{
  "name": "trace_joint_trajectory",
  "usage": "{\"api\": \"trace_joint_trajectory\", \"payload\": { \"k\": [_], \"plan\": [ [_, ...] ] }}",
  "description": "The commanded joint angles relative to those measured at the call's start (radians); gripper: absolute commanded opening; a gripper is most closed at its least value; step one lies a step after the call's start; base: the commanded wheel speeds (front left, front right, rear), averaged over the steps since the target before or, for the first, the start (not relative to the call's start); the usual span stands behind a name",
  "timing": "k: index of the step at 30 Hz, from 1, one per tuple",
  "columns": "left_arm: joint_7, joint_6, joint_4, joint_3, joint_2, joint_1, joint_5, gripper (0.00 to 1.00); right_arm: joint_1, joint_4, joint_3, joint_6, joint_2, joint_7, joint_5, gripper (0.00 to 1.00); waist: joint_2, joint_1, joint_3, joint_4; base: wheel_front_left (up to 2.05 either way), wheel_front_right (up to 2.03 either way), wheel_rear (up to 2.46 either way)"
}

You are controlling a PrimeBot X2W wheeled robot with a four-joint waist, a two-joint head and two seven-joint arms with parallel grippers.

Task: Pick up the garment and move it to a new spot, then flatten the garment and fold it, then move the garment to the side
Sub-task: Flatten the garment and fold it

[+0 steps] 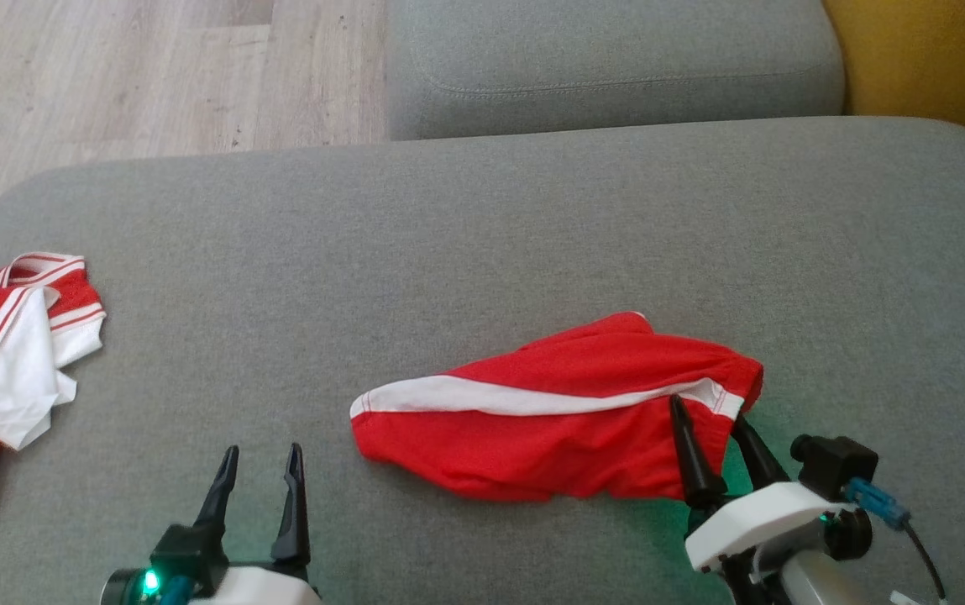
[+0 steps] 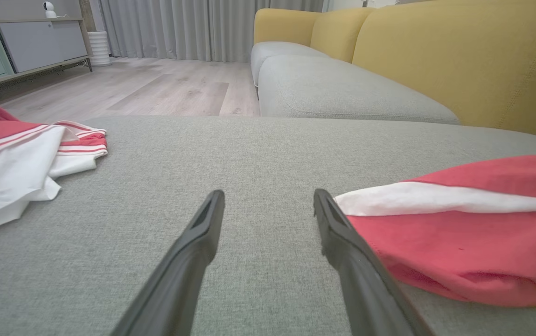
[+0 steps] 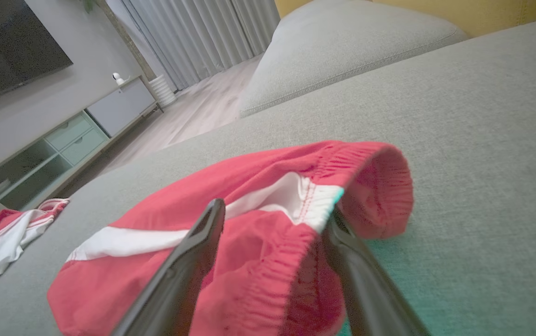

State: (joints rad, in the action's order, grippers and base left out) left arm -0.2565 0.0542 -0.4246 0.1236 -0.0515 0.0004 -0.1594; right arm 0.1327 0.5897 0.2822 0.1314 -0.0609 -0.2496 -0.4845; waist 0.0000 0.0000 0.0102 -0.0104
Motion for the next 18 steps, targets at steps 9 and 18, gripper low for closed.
{"api": "trace_joint_trajectory", "payload": {
  "k": [9,18],
  "plan": [
    [-0.005,0.007,0.014,-0.031,0.001,-0.016,-0.024,1.0,0.061,-0.021,0.056,-0.001,0.007,-0.012,-0.094,0.84,0.0,0.0,0.005,-0.004,0.0,0.0,0.0],
    [-0.005,0.013,0.004,-0.017,0.001,-0.015,-0.027,1.0,0.116,0.047,0.067,-0.001,0.007,-0.012,-0.144,0.85,0.0,0.0,0.011,-0.03,0.0,0.0,0.0]
  ]
}}
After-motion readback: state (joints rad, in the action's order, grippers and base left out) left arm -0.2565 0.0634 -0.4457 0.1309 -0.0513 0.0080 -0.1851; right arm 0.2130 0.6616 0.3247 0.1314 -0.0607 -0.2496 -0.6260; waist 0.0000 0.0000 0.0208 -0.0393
